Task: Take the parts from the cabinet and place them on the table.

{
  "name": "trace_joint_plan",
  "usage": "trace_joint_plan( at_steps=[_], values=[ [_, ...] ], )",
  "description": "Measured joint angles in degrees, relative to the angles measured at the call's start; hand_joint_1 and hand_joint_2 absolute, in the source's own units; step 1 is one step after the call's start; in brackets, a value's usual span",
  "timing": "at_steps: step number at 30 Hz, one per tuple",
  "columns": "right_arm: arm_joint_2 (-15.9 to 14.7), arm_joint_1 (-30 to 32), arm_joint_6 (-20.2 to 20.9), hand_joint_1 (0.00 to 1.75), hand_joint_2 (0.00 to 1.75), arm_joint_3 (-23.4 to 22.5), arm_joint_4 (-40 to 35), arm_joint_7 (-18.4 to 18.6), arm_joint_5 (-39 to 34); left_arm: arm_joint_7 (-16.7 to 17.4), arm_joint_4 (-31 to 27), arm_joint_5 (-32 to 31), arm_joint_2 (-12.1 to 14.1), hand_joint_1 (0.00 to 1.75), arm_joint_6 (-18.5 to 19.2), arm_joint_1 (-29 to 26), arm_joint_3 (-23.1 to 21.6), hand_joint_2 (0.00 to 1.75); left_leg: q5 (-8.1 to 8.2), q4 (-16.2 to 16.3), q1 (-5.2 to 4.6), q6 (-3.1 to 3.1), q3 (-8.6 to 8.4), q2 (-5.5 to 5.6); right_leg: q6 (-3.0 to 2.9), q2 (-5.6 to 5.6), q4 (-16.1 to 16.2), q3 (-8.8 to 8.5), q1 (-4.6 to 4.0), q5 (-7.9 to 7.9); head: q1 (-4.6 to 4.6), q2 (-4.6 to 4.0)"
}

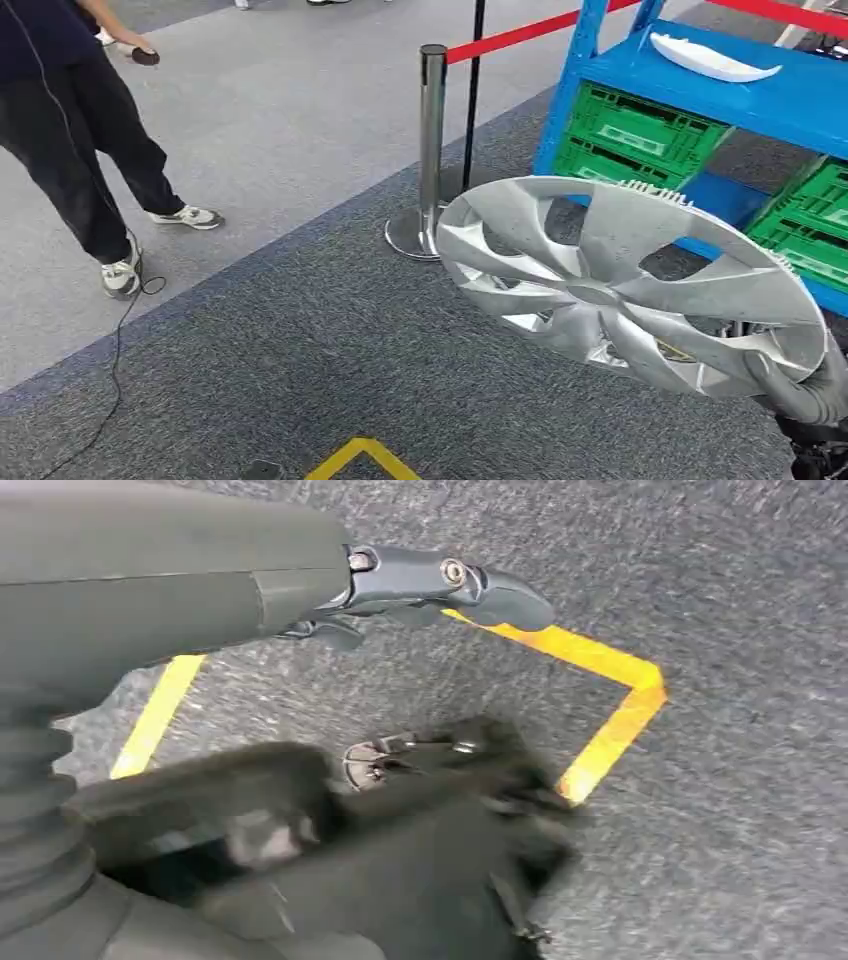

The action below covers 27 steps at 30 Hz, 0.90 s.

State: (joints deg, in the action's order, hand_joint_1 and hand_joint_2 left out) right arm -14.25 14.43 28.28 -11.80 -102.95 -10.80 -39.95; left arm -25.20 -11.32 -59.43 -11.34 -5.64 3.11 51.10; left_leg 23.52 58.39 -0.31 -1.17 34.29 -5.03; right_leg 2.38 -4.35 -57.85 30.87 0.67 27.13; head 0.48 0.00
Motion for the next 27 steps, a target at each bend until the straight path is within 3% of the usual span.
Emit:
trace_joint_plan(
  at_steps=[1, 4, 5, 6, 7, 9, 10, 11, 12, 13, 14, 15, 16, 19, 20, 21, 22, 23, 24, 25, 26, 27],
  values=[
    [-0.1, 0.0, 0.3, 1.75, 1.75, -0.5, -0.3, 0.1, 0.0, -0.2, 0.0, 0.1, 0.0, 0.00, 0.0, 0.3, 0.0, 1.75, 0.60, -1.2, -0.26, 0.70, -0.25, 0.56, 0.41, -0.41, -0.4, 0.15, -0.19, 0.29, -0.15, 0.00],
    [-0.7, -0.5, 0.7, 1.75, 1.75, -1.0, -0.6, 0.3, -0.4, -0.8, 0.0, 1.4, 0.1, 0.00, -0.3, 0.4, 0.0, 1.75, 0.32, -1.1, -0.32, 1.67, 0.33, 2.76, 1.11, -2.60, 0.2, -0.45, -0.21, 0.43, 0.18, 0.00],
    [-0.8, -0.8, 0.8, 1.75, 1.75, -1.3, -0.6, 0.4, -0.7, -1.3, 0.0, 1.7, 0.1, 0.00, 0.0, 0.3, 0.1, 1.75, 0.06, -1.3, 0.08, 2.08, 0.22, 3.28, 1.65, -1.17, -0.2, 0.12, 0.10, 0.96, 0.20, 0.00],
    [-0.9, -1.1, 0.8, 1.75, 1.75, -1.4, -0.6, 0.4, -0.9, -1.9, 0.0, 1.7, 0.2, 0.00, 0.4, 0.4, 0.2, 1.75, 0.03, -1.3, 0.08, 2.40, 0.24, 3.89, 1.61, 1.58, -2.2, 0.70, 0.32, 2.43, 0.31, 0.00],
    [-1.2, -1.4, 0.9, 1.75, 1.75, -1.9, -0.7, 0.5, -1.2, -2.4, 0.0, 1.3, 0.1, 0.00, 0.7, 0.7, 0.1, 1.75, -0.01, -1.3, 0.08, 2.79, 0.27, 4.49, 1.56, 3.18, -6.0, 2.36, 0.26, 4.65, 0.37, 0.00],
    [-1.9, -2.6, 0.9, 1.75, 1.75, -2.2, -0.7, 1.0, -2.0, -2.6, 0.0, 0.5, -0.2, 0.00, 1.0, 1.1, -0.1, 1.75, -0.03, -1.3, 0.00, 2.95, 0.30, 5.94, 1.62, 4.29, -15.8, 7.12, 0.08, 8.55, 0.59, 0.00],
    [-2.2, -3.3, 0.8, 1.75, 1.75, -2.2, -0.6, 1.3, -2.3, -2.6, 0.0, 0.5, -0.2, 0.00, 1.0, 1.2, -0.1, 1.75, -0.09, -1.3, -0.05, 3.03, 0.29, 6.60, 1.62, 4.31, -18.5, 8.71, 0.04, 9.04, 0.55, 0.00],
    [-2.7, -4.0, 0.7, 1.75, 1.75, -2.2, -0.6, 1.6, -2.7, -2.5, 0.0, 0.6, -0.3, 0.00, 1.1, 1.3, -0.1, 1.75, -0.12, -1.3, -0.05, 3.05, 0.28, 7.33, 1.56, 4.31, -18.3, 8.90, 0.04, 8.08, 0.57, 0.00],
    [-3.3, -4.7, 0.5, 1.75, 1.75, -2.2, -0.6, 1.7, -2.9, -2.5, 0.0, 0.7, -0.3, 0.00, 1.3, 1.3, -0.1, 1.75, -0.15, -1.2, -0.02, 3.02, 0.23, 8.04, 1.51, 4.35, -15.5, 7.83, 0.08, 5.91, 0.59, 0.00],
    [-3.9, -5.4, 0.4, 1.75, 1.75, -2.2, -0.6, 1.9, -3.1, -2.4, 0.0, 0.6, -0.4, 0.00, 1.4, 1.4, -0.1, 1.75, -0.19, -1.2, 0.08, 2.94, 0.10, 8.81, 1.50, 4.65, -10.9, 5.67, 0.18, 3.13, 0.57, 0.00],
    [-4.6, -6.2, 0.3, 1.75, 1.75, -2.2, -0.6, 2.0, -3.3, -2.4, 0.0, 0.5, -0.5, 0.00, 1.4, 1.5, -0.1, 1.75, -0.24, -1.1, 0.19, 2.82, 0.01, 9.55, 1.65, 6.06, -5.2, 2.97, 0.48, 0.31, 0.61, 0.00],
    [-5.2, -7.0, 0.2, 1.75, 1.75, -2.2, -0.6, 2.2, -3.5, -2.3, 0.0, 0.4, -0.5, 0.00, 1.4, 1.6, -0.1, 1.75, -0.35, -1.1, 0.15, 2.50, 0.09, 10.19, 1.93, 8.79, -1.7, 1.41, 0.98, 0.07, 0.59, 0.00],
    [-5.6, -7.8, 0.1, 1.75, 1.75, -2.2, -0.6, 2.3, -3.7, -2.1, 0.0, 0.3, -0.5, 0.00, 1.4, 1.8, -0.1, 1.75, -0.35, -0.6, -0.11, 2.17, 0.61, 10.96, 1.73, 9.18, -0.3, 0.56, 1.03, 0.40, 0.52, 0.00],
    [-7.1, -9.7, -0.1, 1.75, 1.75, -2.1, -0.5, 2.9, -3.9, -1.4, 0.0, 0.5, -0.5, 0.00, 1.0, 1.5, -0.1, 1.75, -1.41, -1.2, 0.24, 1.01, 1.35, 12.71, 0.86, 7.45, -0.9, 0.99, 0.60, 0.03, 0.48, 0.00],
    [-7.4, -10.2, -0.1, 1.75, 1.75, -2.1, -0.5, 3.0, -4.0, -1.2, 0.0, 0.5, -0.4, 0.00, 0.8, 1.4, -0.1, 1.75, -1.19, -1.0, 0.24, 0.88, 1.54, 12.69, 0.47, 6.61, -0.6, 0.83, 0.99, -0.23, 0.55, 0.00],
    [-7.8, -10.5, -0.2, 1.75, 1.75, -2.1, -0.6, 3.1, -4.1, -1.1, 0.0, 0.5, -0.5, 0.00, 0.8, 1.3, -0.1, 1.75, 0.02, 0.3, -0.25, 0.59, 2.06, 9.54, 0.17, 6.03, -0.6, 0.78, 0.88, -0.25, 0.08, 0.00],
    [-8.3, -10.5, -0.2, 1.75, 1.75, -2.2, -0.7, 3.1, -4.2, -0.9, 0.0, 0.5, -0.5, 0.00, 0.6, 1.3, -0.1, 1.75, 2.20, 3.9, -0.26, 0.27, 3.78, 7.35, -0.06, 5.30, -0.6, 0.78, 0.72, -0.21, -0.48, 0.00],
    [-8.6, -10.5, -0.2, 1.75, 1.75, -2.3, -0.7, 3.1, -4.3, -0.7, 0.0, 0.5, -0.5, 0.00, 0.5, 1.4, -0.1, 1.75, 4.58, 8.8, -0.15, 0.10, 6.15, 6.18, -0.25, 4.46, -0.6, 0.79, 0.53, -0.15, -0.26, 0.00],
    [-8.8, -10.5, -0.1, 1.75, 1.75, -2.3, -0.7, 3.1, -4.4, -0.6, 0.0, 0.5, -0.5, 0.00, 0.5, 1.3, -0.1, 1.75, 6.50, 13.5, -0.08, 0.08, 8.44, 5.72, -0.37, 3.67, -0.6, 0.81, 0.40, -0.09, -0.37, 0.00],
    [-9.0, -10.5, -0.1, 1.75, 1.75, -2.3, -0.7, 3.3, -4.4, -0.5, 0.0, 0.5, -0.5, 0.00, 0.5, 1.2, -0.1, 1.75, 7.37, 16.8, -0.07, 0.13, 10.08, 5.65, -0.46, 2.93, -0.6, 0.80, 0.29, -0.03, -0.37, 0.00],
    [-9.0, -10.4, -0.1, 1.75, 1.75, -2.3, -0.7, 3.3, -4.4, -0.4, 0.0, 0.5, -0.5, 0.00, 0.5, 1.1, -0.1, 1.75, 6.83, 17.3, -0.08, 0.25, 10.37, 5.65, -0.54, 2.18, -0.6, 0.75, 0.15, 0.03, -0.35, 0.00],
    [-9.1, -10.5, -0.1, 1.75, 1.75, -2.3, -0.8, 3.3, -4.4, -0.3, 0.0, 0.5, -0.5, 0.00, 0.5, 1.0, 0.0, 1.75, 5.15, 15.2, -0.13, 0.49, 9.37, 5.62, -0.62, 1.47, -0.6, 0.71, 0.00, 0.09, -0.39, 0.00]
  ],
)
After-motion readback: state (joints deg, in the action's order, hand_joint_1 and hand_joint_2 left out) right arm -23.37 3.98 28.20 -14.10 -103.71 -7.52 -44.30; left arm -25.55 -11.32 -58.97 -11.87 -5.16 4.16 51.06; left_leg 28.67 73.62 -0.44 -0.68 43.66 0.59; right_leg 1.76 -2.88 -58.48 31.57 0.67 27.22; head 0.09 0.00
